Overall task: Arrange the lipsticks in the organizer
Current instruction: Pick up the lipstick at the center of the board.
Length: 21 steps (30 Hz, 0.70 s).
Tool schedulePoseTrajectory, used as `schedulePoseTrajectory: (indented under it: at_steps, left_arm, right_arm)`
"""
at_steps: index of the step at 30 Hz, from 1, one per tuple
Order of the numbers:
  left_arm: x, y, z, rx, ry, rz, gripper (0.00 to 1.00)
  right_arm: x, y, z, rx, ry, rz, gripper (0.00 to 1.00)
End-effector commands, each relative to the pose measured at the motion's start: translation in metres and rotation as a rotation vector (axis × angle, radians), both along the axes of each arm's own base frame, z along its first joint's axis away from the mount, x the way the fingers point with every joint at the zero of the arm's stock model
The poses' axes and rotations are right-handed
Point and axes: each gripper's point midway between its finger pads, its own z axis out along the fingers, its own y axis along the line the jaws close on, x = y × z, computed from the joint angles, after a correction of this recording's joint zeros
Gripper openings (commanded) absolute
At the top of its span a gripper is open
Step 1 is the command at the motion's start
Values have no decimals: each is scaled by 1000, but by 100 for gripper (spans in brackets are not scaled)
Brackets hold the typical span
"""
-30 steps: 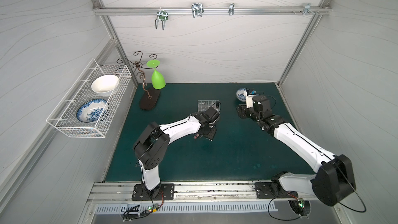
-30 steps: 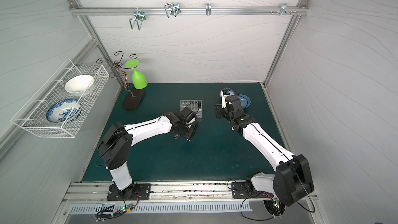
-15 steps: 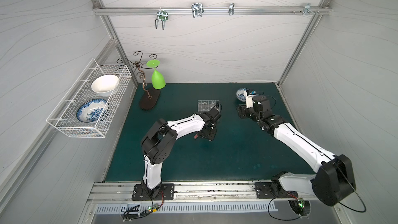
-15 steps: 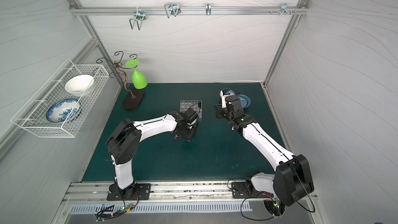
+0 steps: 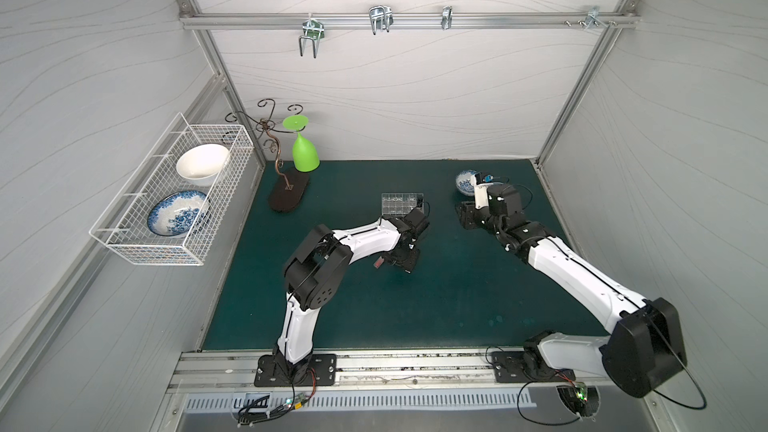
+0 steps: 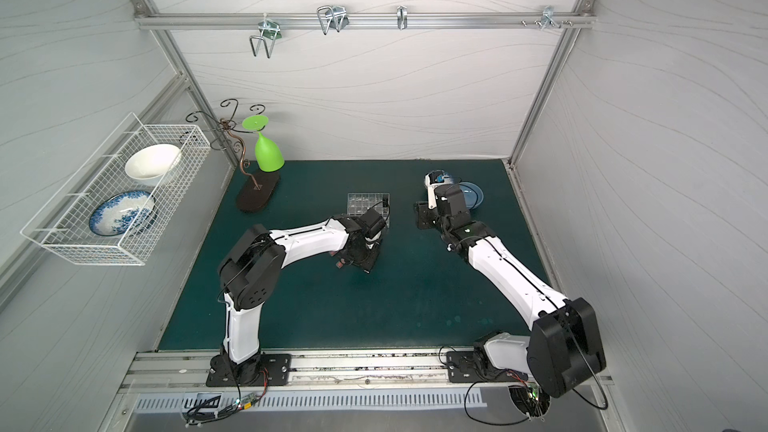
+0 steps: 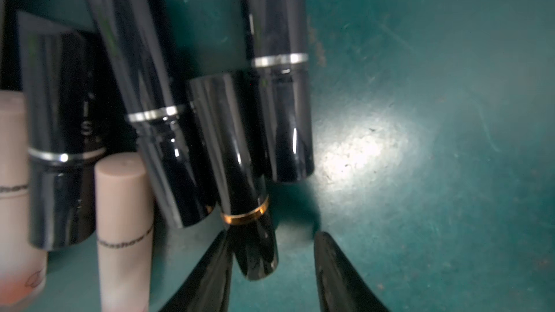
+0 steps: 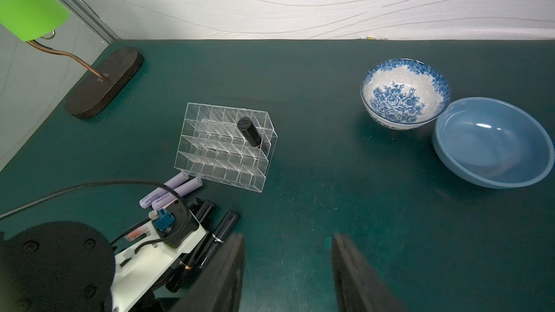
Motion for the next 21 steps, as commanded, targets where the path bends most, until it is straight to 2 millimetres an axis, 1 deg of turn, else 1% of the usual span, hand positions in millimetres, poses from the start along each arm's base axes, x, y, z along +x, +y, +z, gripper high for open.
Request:
schedulePoseTrajectory:
  at_steps: [1, 6, 14, 17, 21]
  left_arm:
    - [10, -4, 6, -6, -13, 13, 49]
    - [13, -1, 2, 4, -8, 21, 47]
    - [17, 0, 2, 5, -11, 22, 34]
    - [18, 1, 4, 6, -25, 22, 32]
    - [20, 3, 13, -7, -63, 24, 27]
  right_arm:
    - [0, 3, 10, 20, -10, 5, 50]
    - [0, 3, 9, 21, -8, 7, 50]
    - [1, 4, 8, 21, -4, 9, 49]
    - [0, 4, 8, 22, -3, 11, 49]
    - [0, 5, 8, 24, -4, 12, 49]
